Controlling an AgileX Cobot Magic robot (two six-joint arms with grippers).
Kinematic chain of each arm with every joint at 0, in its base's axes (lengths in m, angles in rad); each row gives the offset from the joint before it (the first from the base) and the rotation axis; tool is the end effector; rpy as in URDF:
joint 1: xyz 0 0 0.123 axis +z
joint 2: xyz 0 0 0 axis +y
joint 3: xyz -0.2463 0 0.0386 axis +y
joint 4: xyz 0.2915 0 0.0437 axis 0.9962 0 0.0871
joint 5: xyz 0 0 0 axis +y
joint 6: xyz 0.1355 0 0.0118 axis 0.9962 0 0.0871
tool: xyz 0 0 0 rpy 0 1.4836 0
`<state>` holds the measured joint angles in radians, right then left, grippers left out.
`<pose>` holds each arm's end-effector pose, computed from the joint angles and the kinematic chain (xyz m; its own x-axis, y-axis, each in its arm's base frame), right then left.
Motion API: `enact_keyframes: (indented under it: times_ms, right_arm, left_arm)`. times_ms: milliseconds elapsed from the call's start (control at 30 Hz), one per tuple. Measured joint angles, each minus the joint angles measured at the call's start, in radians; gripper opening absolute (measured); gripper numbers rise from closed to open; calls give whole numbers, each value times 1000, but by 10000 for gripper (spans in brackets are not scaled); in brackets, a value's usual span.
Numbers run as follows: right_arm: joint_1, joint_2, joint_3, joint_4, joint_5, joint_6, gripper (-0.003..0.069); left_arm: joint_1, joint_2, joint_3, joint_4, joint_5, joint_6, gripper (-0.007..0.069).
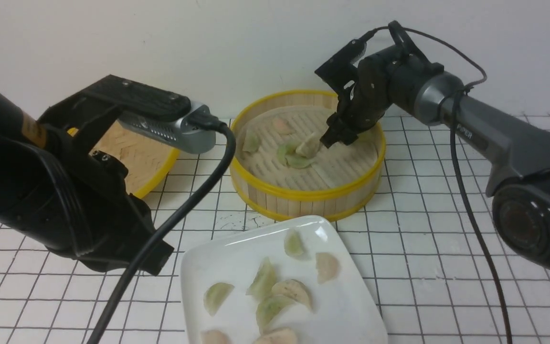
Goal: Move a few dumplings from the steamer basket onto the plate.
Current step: Use the right arm to grab a dumpling from inside the steamer
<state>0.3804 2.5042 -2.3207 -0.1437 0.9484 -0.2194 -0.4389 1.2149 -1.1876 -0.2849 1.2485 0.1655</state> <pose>0.5480 0.2021 0.1118 -0.6702 -0.5877 -0.4533 -0.5390 0.8052 -0.2471 0.2501 -0.1575 0.2820 -0.7967 0.4517 -0.4015 0.5620 0.7981 -0.2174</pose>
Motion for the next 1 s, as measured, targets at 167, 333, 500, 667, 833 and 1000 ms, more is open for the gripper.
enact_keyframes:
  times_ms: [167, 333, 500, 667, 833, 1000]
  right_arm:
    - [3, -74, -33, 48, 83, 30, 18]
    - [3, -109, -44, 125, 123, -12, -12]
    - [5, -94, -44, 122, 124, -96, -10]
    - [5, -56, -44, 83, 123, -134, 103]
    - [5, -29, -43, 26, 124, -137, 311]
    - [5, 10, -43, -22, 120, -137, 422]
  left_arm:
    - [0, 0, 0, 0, 0, -1, -6]
    - [0, 0, 0, -2, 0, -2, -6]
    - [0, 0, 0, -2, 0, -2, -6]
    - [0, 0, 0, -3, 0, -2, -6]
    - [0, 0, 0, -3, 0, -2, -6]
    - [0, 0, 0, -3, 0, -2, -6]
